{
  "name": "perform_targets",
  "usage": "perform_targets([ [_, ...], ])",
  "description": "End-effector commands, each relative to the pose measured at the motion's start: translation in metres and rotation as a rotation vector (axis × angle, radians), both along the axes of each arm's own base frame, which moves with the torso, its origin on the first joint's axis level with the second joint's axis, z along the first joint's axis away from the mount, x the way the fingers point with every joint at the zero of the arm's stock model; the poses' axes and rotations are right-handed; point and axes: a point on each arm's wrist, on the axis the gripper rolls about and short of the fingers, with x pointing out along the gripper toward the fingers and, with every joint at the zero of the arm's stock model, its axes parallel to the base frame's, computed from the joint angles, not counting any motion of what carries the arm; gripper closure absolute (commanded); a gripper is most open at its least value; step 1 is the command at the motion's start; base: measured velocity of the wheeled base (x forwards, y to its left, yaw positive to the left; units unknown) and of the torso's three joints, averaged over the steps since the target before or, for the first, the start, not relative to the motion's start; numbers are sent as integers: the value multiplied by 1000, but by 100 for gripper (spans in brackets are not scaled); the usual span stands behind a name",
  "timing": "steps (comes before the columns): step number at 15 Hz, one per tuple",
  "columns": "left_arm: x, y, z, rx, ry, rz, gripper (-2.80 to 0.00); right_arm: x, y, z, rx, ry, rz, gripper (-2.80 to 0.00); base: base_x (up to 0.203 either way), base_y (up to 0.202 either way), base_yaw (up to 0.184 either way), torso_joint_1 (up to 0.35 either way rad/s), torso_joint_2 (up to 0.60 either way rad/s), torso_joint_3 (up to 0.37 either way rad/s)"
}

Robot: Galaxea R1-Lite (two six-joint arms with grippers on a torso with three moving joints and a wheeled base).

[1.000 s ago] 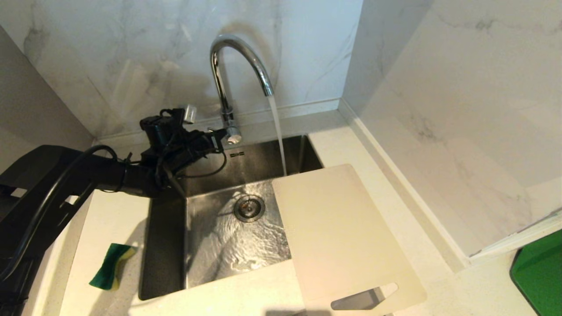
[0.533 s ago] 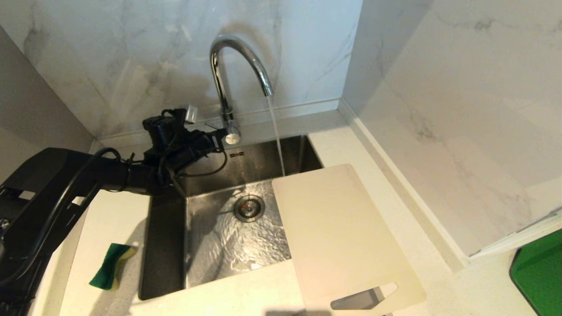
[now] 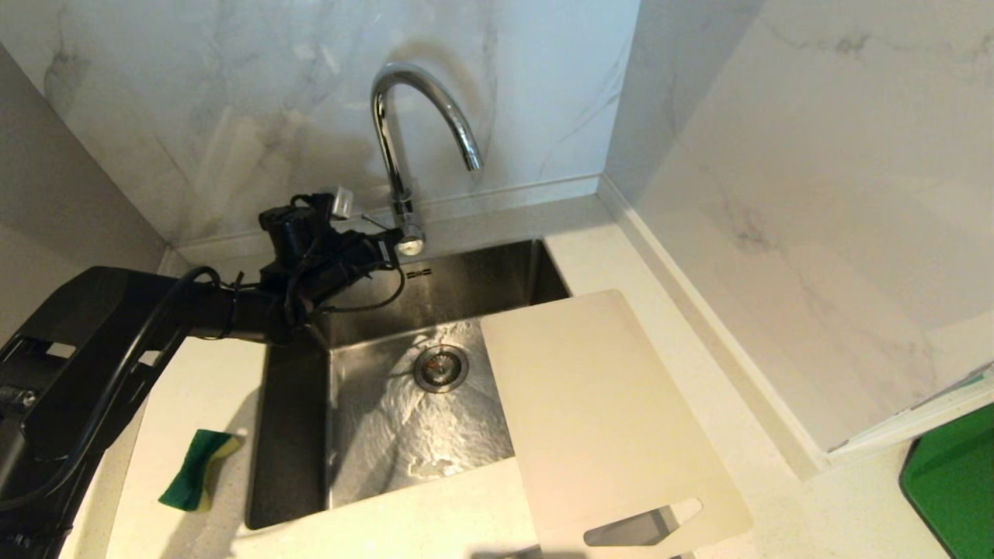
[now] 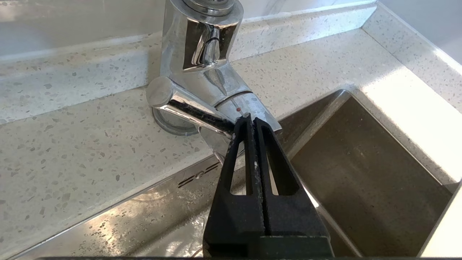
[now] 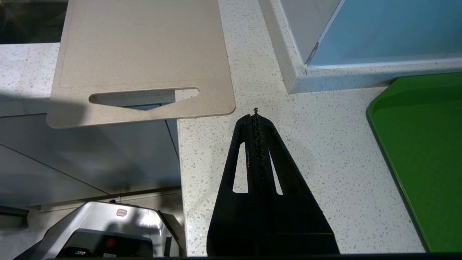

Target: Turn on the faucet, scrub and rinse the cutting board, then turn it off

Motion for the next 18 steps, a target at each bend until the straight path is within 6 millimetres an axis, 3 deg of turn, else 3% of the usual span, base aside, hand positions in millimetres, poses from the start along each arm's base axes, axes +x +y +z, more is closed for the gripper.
perform_targets([
  [1,0,0,0,-6,0,7,0,0,0,0,-1,1,1,0,0,0,0,0,0,0],
  [4,-8,-5,11,-48,14,11,0,0,0,0,-1,1,1,0,0,0,0,0,0,0],
  [7,-30,-16,44,-71,-5,-11,0,0,0,0,-1,-4,1,0,0,0,0,0,0,0],
  [9,-54,-18,77,-74,-10,-27,0,0,0,0,-1,-3,1,0,0,0,0,0,0,0],
  [12,-94,-13,110,-53,30,-25,0,0,0,0,-1,-6,1,0,0,0,0,0,0,0],
  [13,-102,-6,116,-29,56,-4,0,0,0,0,-1,-6,1,0,0,0,0,0,0,0],
  [18,-125,70,126,63,145,214,0,0,0,0,1,-7,-1,0,0,0,0,0,0,0],
])
